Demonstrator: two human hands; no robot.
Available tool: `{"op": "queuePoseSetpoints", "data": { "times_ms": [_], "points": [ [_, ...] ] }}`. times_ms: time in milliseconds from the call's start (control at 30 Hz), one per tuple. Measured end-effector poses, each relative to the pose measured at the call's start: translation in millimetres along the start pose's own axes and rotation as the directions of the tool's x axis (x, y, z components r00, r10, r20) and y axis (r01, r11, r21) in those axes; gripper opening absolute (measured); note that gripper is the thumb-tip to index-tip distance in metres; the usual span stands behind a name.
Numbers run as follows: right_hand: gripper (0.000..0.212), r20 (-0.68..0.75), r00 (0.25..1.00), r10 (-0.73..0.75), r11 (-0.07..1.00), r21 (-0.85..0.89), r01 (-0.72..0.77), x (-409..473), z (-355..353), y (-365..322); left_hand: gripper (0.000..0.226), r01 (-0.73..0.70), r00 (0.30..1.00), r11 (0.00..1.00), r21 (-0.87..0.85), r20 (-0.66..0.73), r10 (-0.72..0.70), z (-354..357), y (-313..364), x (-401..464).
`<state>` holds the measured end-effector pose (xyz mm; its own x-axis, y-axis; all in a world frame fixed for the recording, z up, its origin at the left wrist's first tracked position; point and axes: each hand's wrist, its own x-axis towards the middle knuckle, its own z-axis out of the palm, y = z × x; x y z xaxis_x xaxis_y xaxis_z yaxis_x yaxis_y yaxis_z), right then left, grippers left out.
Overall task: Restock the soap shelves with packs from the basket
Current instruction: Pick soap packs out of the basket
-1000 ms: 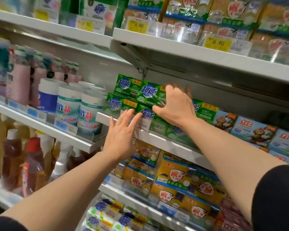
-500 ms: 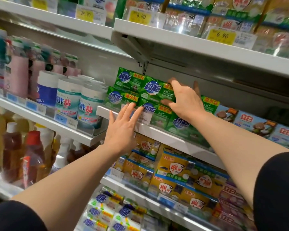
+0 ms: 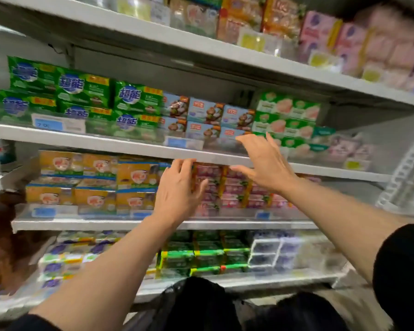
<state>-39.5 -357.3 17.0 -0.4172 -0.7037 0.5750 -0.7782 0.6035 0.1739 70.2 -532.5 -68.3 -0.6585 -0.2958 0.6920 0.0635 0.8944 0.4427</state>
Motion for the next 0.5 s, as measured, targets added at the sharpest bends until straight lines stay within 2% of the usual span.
{"op": "queuePoseSetpoints", "data": {
  "times_ms": [133,267,333,367,500],
  "points": [
    [0.063,0.040,0.966,0.255,0.961,-0.116,-0.249,-124.7,-47.5,87.5,0.048,-0.173,0.965,0.972,-0.158,0.171,0.200,74.9,113.4,-24.1],
    [0.057,0.088,0.869,0.487,0.860,-0.220,-0.460,-261.4,-99.2,154.8,0.055,-0.308,0.864,0.900,-0.309,0.305,0.400,134.4,220.4,-54.2],
    [0.051,0.103,0.804,0.586,0.796,-0.258,-0.547,-329.2,-125.2,177.3,0.068,-0.323,0.803,0.859,-0.398,0.366,0.471,159.5,270.6,-72.7],
    [0.047,0.111,0.763,0.637,0.756,-0.279,-0.591,-362.7,-137.5,186.8,0.067,-0.329,0.770,0.838,-0.435,0.390,0.505,171.8,294.6,-83.2],
    [0.036,0.090,0.554,0.828,0.547,-0.345,-0.763,-477.3,-179.2,209.4,0.047,-0.367,0.644,0.722,-0.586,0.401,0.652,218.4,380.2,-124.2]
  ]
}}
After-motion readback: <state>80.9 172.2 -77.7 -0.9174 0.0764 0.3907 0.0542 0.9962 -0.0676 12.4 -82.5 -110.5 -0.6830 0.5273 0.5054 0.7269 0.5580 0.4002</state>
